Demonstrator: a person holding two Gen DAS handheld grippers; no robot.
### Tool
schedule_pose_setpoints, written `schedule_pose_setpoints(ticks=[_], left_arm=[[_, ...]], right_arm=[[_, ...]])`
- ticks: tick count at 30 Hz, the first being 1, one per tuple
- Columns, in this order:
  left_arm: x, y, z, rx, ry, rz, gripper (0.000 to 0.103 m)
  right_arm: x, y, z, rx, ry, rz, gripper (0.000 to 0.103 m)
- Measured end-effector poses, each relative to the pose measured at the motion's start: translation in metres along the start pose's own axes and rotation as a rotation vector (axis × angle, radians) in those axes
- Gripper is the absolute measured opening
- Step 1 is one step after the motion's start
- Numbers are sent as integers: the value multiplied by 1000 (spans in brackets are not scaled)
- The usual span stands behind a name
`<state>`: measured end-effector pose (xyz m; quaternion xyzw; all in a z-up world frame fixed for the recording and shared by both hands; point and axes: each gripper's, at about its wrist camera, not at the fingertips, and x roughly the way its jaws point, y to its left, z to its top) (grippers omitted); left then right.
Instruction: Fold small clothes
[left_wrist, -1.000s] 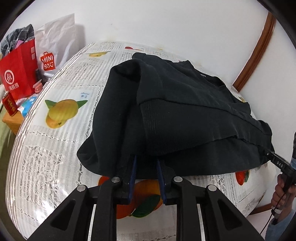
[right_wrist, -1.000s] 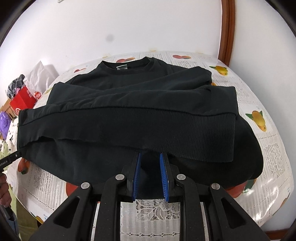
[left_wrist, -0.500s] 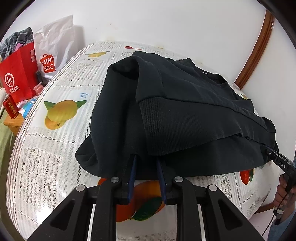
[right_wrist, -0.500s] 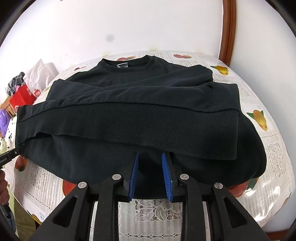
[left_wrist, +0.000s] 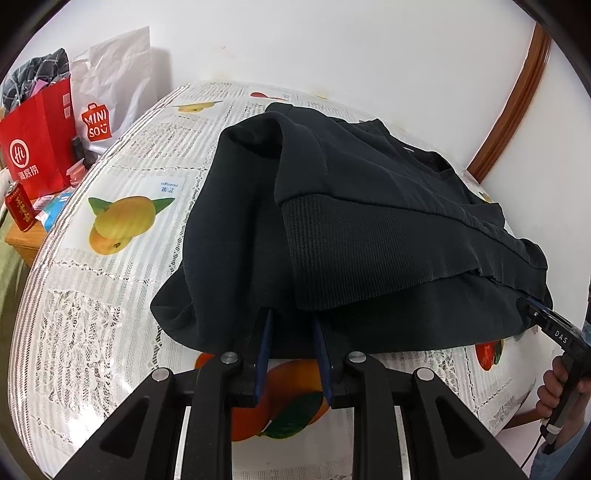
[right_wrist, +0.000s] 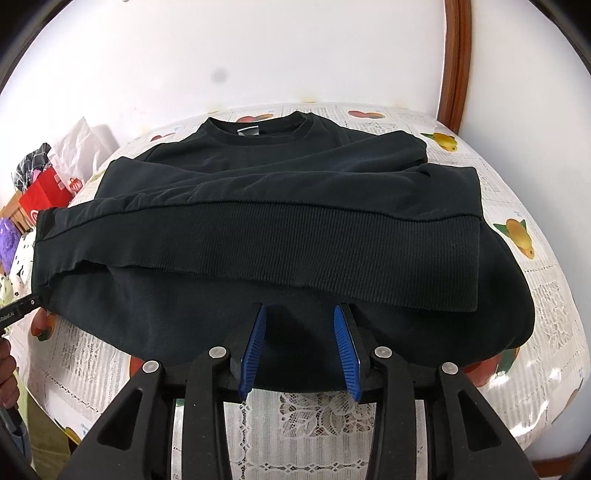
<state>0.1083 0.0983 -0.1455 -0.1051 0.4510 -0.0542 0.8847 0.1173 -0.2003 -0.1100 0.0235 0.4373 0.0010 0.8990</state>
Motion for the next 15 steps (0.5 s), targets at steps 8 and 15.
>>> schedule_pose_setpoints(ticks=[8,15], left_arm=[[1,-1,1,2,-1,2,22],[0,0,1,-4,-2,-6,22]], right_arm=[[-5,-2,0,27,2,6,38],[-5,-3,1,50,13,11,38]])
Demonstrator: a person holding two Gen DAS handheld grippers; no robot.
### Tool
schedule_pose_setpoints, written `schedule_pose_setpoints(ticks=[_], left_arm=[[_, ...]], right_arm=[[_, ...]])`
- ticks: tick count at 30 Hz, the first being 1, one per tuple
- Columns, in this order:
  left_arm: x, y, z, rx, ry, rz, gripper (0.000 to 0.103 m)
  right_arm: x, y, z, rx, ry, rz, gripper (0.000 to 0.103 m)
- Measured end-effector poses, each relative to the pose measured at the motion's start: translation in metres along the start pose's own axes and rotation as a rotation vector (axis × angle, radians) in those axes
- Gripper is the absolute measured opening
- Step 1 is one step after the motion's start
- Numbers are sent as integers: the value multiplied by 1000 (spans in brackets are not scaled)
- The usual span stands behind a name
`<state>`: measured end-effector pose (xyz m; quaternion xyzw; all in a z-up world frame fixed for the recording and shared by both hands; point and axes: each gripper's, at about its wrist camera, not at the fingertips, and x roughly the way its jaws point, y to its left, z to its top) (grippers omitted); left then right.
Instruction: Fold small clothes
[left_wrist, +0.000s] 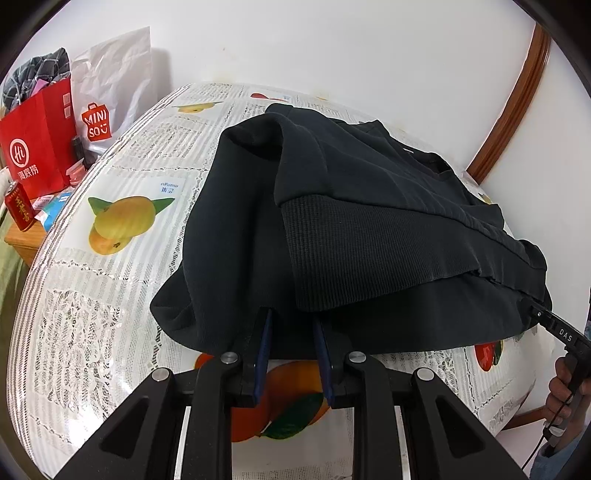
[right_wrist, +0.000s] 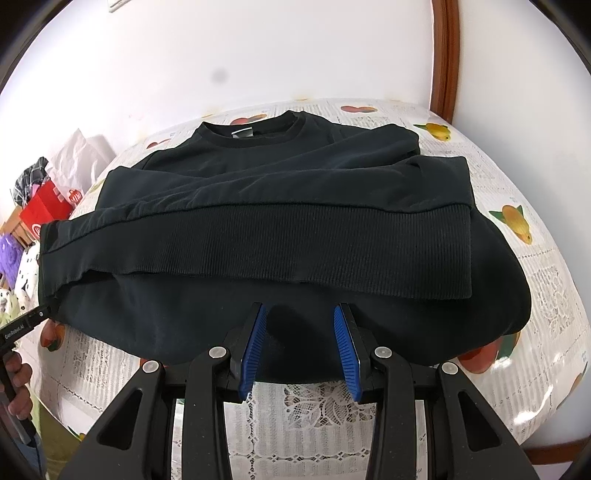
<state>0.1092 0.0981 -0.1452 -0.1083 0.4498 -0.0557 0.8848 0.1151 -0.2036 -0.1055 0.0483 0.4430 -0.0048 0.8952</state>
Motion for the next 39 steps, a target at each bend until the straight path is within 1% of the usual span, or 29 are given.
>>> schedule_pose_setpoints(ticks=[13,14,15,17,18,21,23,25,28,32,35,36,39], left_arm=[[-1,-2,0,9,5,-3,23],[-1,-2,0,6,3,-11,23],[-3,-1,0,-1,1,-35,23],[-7,0,-2,-18,-5,-119,23],[-10,0,-2,-15,-10,-142,23],[-16,-8,-4,27,-35,-160,23],[-16,-13,-5,46,-35,-175,23],[-15,-19,-3,60,-31,-207,23],[-12,-28,1,72,-21,-224,23],[1,-37,8,62,14,-230,23],[11,-47,11,73,36,-190,23],[13,-50,12,75,40,-182,23],[16,-60,15,93,35,-159,23]], right_arm=[[-10,-2,1,-1,-15,27,38],[-11,-2,2,-3,-17,27,38],[-12,-2,2,-5,-22,27,38],[-13,-1,2,-6,-25,29,38],[-14,-1,2,-9,-26,34,38],[-15,2,3,-25,-33,39,38],[-16,5,3,-33,-39,42,38],[-15,7,2,-43,-41,49,38],[-10,9,1,-55,-34,50,37],[-1,6,-1,-55,-18,33,36],[4,-1,1,-33,-9,31,36],[6,-3,3,-26,-7,34,35],[9,-5,9,-21,-10,37,34]])
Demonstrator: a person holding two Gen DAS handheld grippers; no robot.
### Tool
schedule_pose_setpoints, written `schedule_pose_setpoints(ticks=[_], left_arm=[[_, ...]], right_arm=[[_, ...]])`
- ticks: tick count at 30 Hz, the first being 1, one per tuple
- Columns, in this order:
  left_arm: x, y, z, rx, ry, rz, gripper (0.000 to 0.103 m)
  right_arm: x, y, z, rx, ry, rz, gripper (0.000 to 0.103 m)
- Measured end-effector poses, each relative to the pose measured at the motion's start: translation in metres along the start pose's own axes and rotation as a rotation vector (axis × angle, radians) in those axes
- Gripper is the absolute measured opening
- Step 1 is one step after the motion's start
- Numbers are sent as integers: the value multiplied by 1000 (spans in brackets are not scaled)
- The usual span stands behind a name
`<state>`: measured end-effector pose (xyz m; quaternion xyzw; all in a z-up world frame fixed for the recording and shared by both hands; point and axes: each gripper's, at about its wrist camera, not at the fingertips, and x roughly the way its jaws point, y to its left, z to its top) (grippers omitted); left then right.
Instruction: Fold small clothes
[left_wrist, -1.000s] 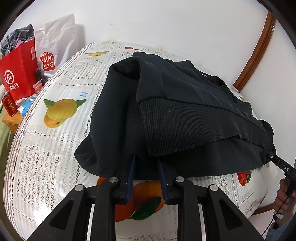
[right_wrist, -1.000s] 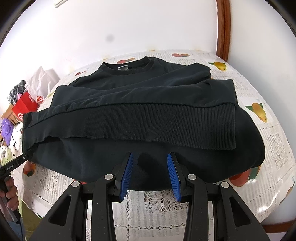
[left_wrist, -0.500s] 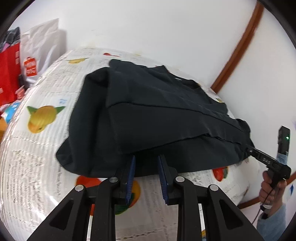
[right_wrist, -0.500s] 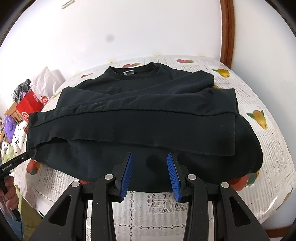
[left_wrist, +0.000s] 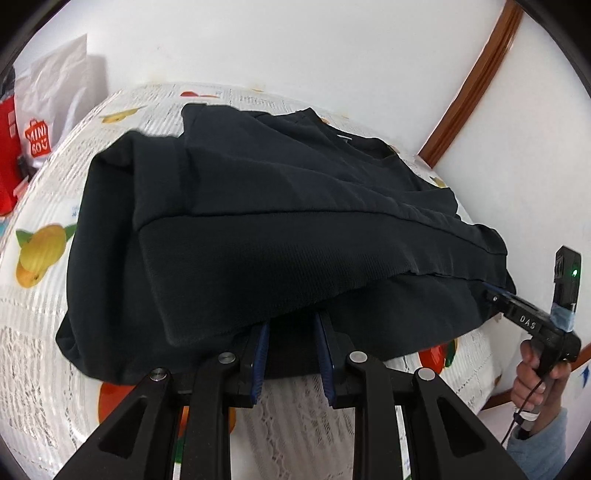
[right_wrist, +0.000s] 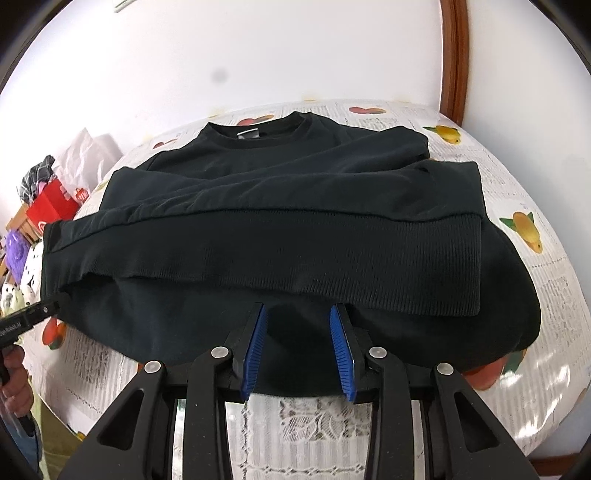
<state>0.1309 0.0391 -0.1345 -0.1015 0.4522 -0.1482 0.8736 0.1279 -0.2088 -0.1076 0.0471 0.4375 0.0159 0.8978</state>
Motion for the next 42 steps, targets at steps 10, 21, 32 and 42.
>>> schedule_pose_setpoints(ticks=[10,21,32,42], left_arm=[[12,-22,15,71,17,35,23],[6,-30,37,84,-77,85,23],[32,-29,86,83,-119,138,23],[62,-21,123,50,-112,178,23]], right_arm=[[24,10,20,-46,15,-52,34],[29,8,44,-47,-13,-40,34],[52,4,103,-44,-85,-28,34],[11,-16,135,0,-213,-19,36]])
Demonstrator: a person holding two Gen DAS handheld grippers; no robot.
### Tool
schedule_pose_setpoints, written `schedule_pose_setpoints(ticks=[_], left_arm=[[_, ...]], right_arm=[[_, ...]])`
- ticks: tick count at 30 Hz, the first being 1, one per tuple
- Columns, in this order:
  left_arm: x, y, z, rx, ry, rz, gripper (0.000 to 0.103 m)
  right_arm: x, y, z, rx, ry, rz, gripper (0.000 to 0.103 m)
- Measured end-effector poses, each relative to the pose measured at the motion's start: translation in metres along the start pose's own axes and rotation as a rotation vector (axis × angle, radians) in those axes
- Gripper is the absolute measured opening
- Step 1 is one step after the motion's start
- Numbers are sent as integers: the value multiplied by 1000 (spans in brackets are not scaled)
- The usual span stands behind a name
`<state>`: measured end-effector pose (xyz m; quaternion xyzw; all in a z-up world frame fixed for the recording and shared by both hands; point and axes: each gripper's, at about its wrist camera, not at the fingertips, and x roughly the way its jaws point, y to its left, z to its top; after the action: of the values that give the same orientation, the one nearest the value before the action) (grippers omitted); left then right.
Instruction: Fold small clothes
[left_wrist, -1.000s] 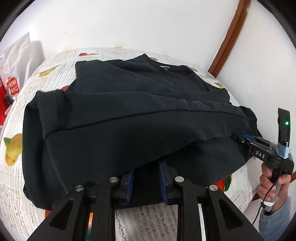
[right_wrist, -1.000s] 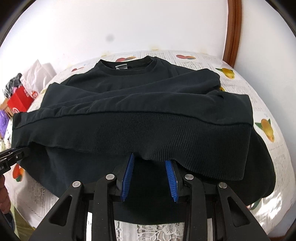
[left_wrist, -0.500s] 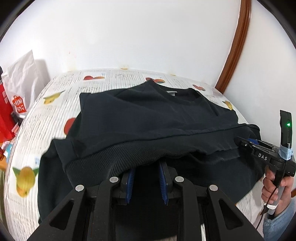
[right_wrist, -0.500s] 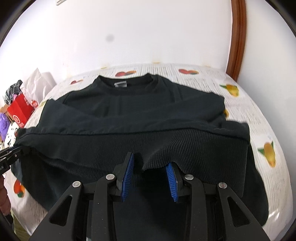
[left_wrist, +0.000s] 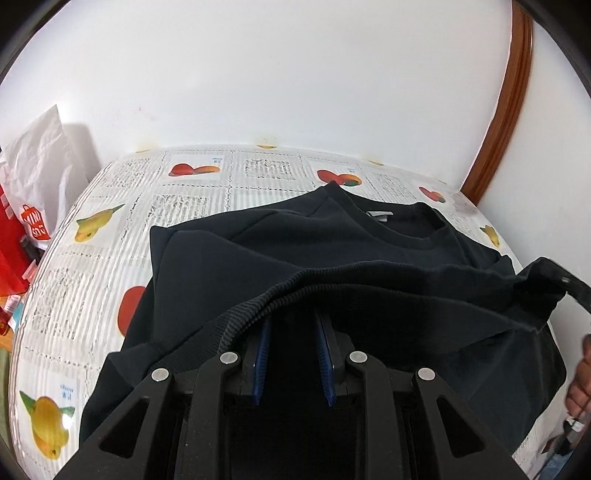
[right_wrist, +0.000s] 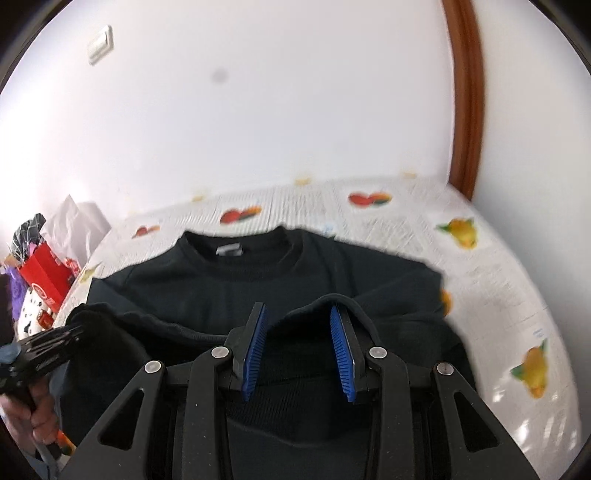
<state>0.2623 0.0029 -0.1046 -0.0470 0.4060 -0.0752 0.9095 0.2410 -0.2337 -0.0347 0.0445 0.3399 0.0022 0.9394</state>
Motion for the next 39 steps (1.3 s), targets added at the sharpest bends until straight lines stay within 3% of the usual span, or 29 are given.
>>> schedule_pose_setpoints(ticks=[5,10,13,17,21,26,31,36,39], left_arm=[[1,4,3,-25,-4,-32,23],[-23,7,5,-44,-68,-107,24],[-42,14,6,-30,-97,-91,32],[-59,30,2,-28,-110,-50,32],[-74,49,-8,-43,-109,-26,37],[-80,58,-25,-11,-94,-2,46],[-64,55,-31,47,-27,41,49],[-41,51,-28,102,14,108,49],[-34,52,-24,105,-2,127,49]], right_arm=[[-32,-24,-8,11,-45,-24,38],[-26,-35,-29,6,31,-45,40],[-27,-32,-42,-29,35,-66,40],[-44,-40,-48,-17,-3,-104,40],[-60,-49,-51,35,9,-50,40],[-64,-31,-65,-12,55,6,40],[-41,-7,-86,-49,158,80,41],[0,-5,-87,-22,219,32,41],[17,-10,-76,24,222,20,39]])
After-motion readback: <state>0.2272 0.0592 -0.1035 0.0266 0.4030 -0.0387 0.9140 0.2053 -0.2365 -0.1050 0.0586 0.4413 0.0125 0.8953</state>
